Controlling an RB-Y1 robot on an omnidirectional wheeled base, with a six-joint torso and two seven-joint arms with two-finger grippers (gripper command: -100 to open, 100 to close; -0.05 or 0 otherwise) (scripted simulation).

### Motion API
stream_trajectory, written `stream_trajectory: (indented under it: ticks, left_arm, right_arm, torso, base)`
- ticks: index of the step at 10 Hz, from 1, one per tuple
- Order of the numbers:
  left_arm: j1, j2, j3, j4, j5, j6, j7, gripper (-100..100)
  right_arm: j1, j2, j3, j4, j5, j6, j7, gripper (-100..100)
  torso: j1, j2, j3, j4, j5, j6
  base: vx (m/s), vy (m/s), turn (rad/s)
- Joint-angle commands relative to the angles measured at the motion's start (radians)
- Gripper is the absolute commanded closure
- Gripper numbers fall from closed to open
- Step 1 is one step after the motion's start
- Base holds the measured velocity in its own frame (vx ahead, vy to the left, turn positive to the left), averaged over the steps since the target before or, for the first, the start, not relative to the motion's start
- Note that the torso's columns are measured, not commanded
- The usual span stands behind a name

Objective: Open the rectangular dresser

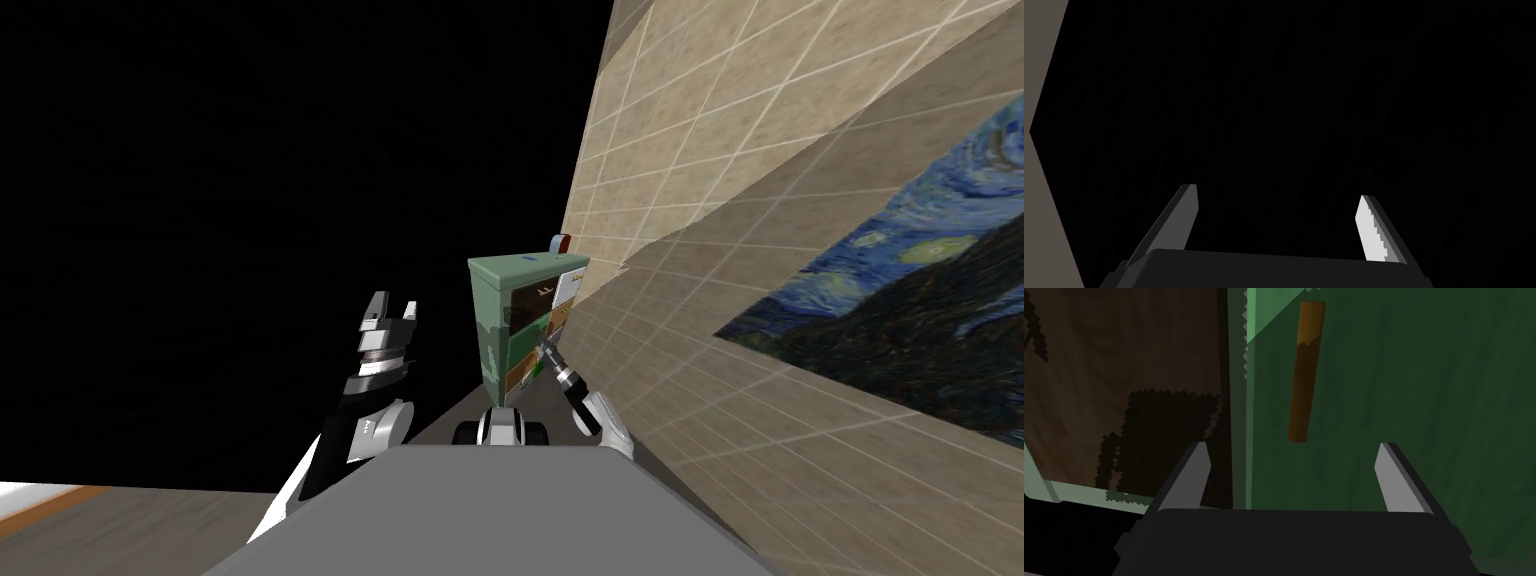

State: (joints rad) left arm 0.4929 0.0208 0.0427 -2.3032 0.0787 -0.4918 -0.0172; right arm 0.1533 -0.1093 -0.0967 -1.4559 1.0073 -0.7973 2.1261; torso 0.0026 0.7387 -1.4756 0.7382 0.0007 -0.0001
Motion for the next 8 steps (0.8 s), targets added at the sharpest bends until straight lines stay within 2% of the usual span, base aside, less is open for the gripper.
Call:
stream_trajectory:
  ticks: [1,2,3,4,8]
  left_arm:
    - [0.000,0.000,0.000,0.000,0.000,0.000,0.000,0]
    - [0.000,0.000,0.000,0.000,0.000,0.000,0.000,0]
    - [0.000,0.000,0.000,0.000,0.000,0.000,0.000,0]
    - [0.000,0.000,0.000,0.000,0.000,0.000,0.000,0]
    - [0.000,0.001,0.000,0.000,0.000,0.000,0.000,0]
  right_arm:
    - [-0.001,-0.006,-0.002,-0.004,0.009,0.016,-0.004,-100]
    - [-0.020,-0.025,-0.001,-0.014,0.017,0.042,-0.033,-100]
    - [-0.012,-0.019,-0.002,-0.010,0.014,0.029,-0.019,-100]
    - [-0.014,-0.020,-0.002,-0.011,0.014,0.032,-0.024,100]
    - [-0.013,-0.049,-0.002,-0.025,0.013,0.029,-0.053,100]
  torso:
    - [-0.004,-0.001,0.000,0.000,-0.001,0.000]
    - [-0.010,0.002,0.001,0.000,-0.003,0.000]
    - [-0.007,0.002,0.001,0.001,-0.002,0.000]
    - [-0.006,0.002,0.001,0.000,-0.002,0.000]
    - [-0.006,0.007,0.004,0.004,-0.001,0.002]
  base:
    - [0.055,0.083,0.001]
    - [0.032,0.081,0.046]
    - [0.021,0.046,0.010]
    - [0.004,0.007,-0.002]
    - [-0.151,-0.089,-0.027]
